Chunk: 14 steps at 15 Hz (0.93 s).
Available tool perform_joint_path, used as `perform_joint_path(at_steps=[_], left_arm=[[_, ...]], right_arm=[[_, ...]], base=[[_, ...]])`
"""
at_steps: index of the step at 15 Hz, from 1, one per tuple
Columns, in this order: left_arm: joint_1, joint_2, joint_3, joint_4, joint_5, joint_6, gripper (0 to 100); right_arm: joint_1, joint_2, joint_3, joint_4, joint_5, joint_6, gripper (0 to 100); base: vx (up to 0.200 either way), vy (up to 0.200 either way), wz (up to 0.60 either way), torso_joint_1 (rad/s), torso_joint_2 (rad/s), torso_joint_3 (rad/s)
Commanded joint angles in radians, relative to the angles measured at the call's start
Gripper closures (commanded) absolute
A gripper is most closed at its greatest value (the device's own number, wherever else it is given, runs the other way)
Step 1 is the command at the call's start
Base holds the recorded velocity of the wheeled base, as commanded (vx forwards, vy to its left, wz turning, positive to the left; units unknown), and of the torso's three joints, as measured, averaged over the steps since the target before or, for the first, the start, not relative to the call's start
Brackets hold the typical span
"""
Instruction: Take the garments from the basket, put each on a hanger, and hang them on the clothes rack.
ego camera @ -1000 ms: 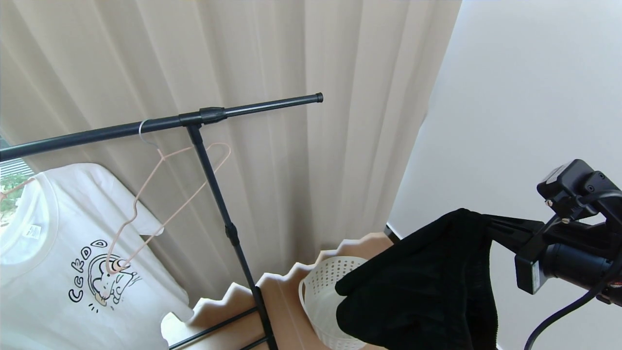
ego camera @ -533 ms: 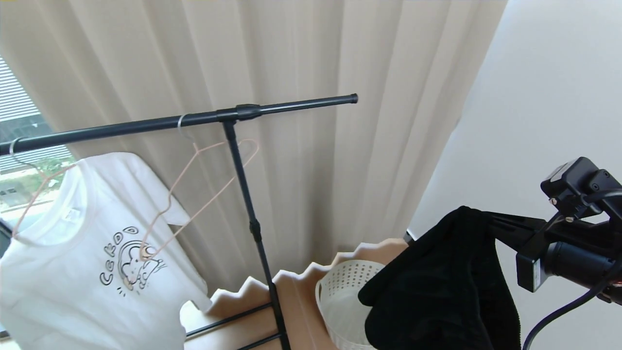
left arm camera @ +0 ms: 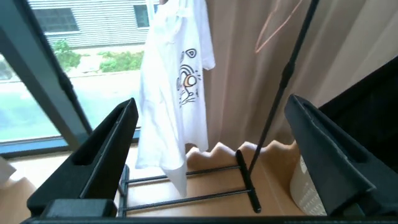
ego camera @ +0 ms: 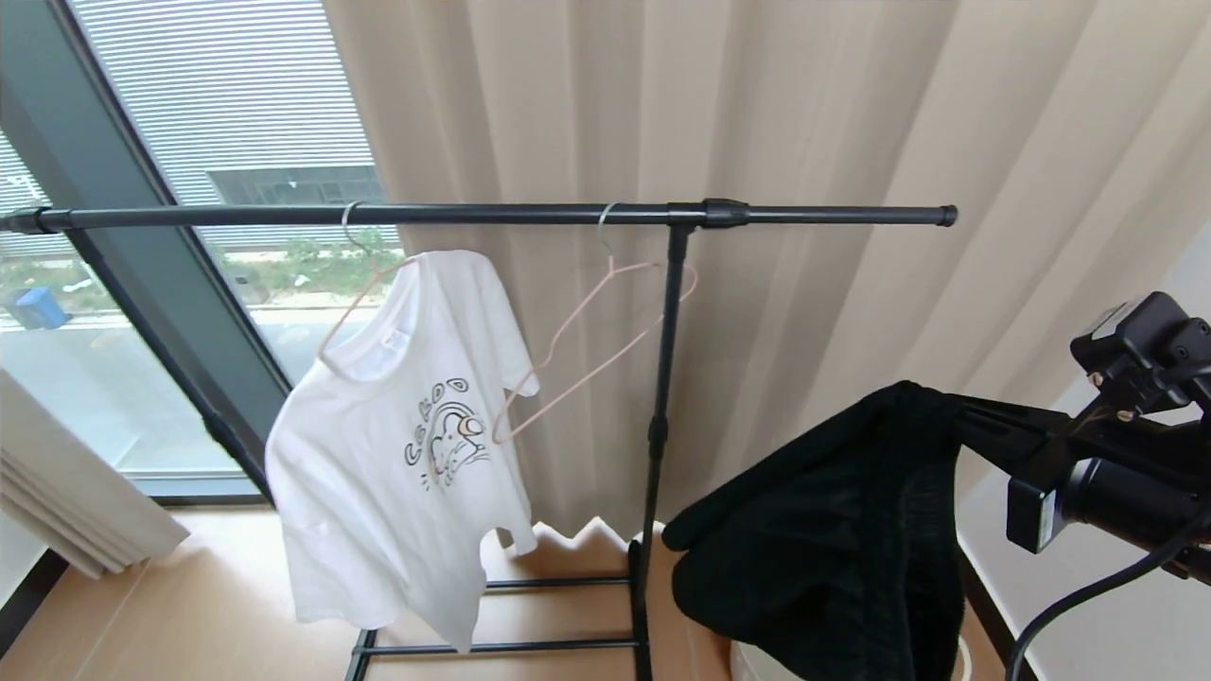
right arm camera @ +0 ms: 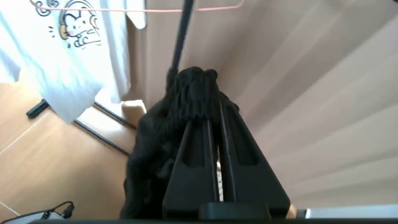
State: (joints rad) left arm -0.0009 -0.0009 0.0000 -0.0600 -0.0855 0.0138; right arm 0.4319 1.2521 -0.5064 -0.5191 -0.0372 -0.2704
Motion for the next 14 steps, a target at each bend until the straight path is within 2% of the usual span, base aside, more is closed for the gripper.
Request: perform_joint_path(at_steps=[1, 5, 7, 8, 9, 10, 12, 13, 14], left_arm=[[-0.001, 0.001, 0.0, 0.0, 0.0, 0.002, 0], [0.001, 0.001, 0.0, 0.0, 0.004, 0.012, 0], [0.013, 0.036, 0.0, 0.002, 0.024, 0.038, 0], [0.039, 0.108, 0.0, 0.002, 0.02, 0.041, 0], [0.036, 0.17, 0.0, -0.003, 0.013, 0.041, 0], [0.03, 0.228, -0.011, -0.003, -0.022, 0.028, 0], [0.03, 0.314, -0.075, -0.003, -0.1, -0.041, 0], [0.032, 0.42, -0.137, 0.0, -0.155, -0.126, 0], [0.03, 0.595, -0.199, -0.001, -0.172, -0.213, 0]], right_arm=[[0.001, 0.01, 0.032, -0.033, -0.001, -0.004, 100], [0.005, 0.0, 0.062, -0.041, -0.001, -0.069, 100], [0.057, 0.009, 0.04, -0.012, -0.01, -0.062, 100], [0.071, 0.026, 0.002, 0.044, -0.012, -0.023, 100], [0.09, 0.056, -0.066, 0.134, -0.013, 0.076, 100], [0.123, 0.079, -0.172, 0.265, -0.013, 0.209, 100], [0.139, 0.113, -0.325, 0.461, -0.012, 0.364, 100], [0.16, 0.139, -0.416, 0.554, -0.012, 0.462, 100], [0.176, 0.176, -0.472, 0.581, -0.016, 0.542, 100]], base=[[0.0, 0.0, 0.0, 0.0, 0.0, 0.0], [0.0, 0.0, 0.0, 0.0, 0.0, 0.0], [0.0, 0.0, 0.0, 0.0, 0.0, 0.0], [0.0, 0.0, 0.0, 0.0, 0.0, 0.0], [0.0, 0.0, 0.0, 0.0, 0.0, 0.0], [0.0, 0.0, 0.0, 0.0, 0.0, 0.0], [0.0, 0.0, 0.0, 0.0, 0.0, 0.0], [0.0, 0.0, 0.0, 0.0, 0.0, 0.0], [0.0, 0.0, 0.0, 0.0, 0.0, 0.0]])
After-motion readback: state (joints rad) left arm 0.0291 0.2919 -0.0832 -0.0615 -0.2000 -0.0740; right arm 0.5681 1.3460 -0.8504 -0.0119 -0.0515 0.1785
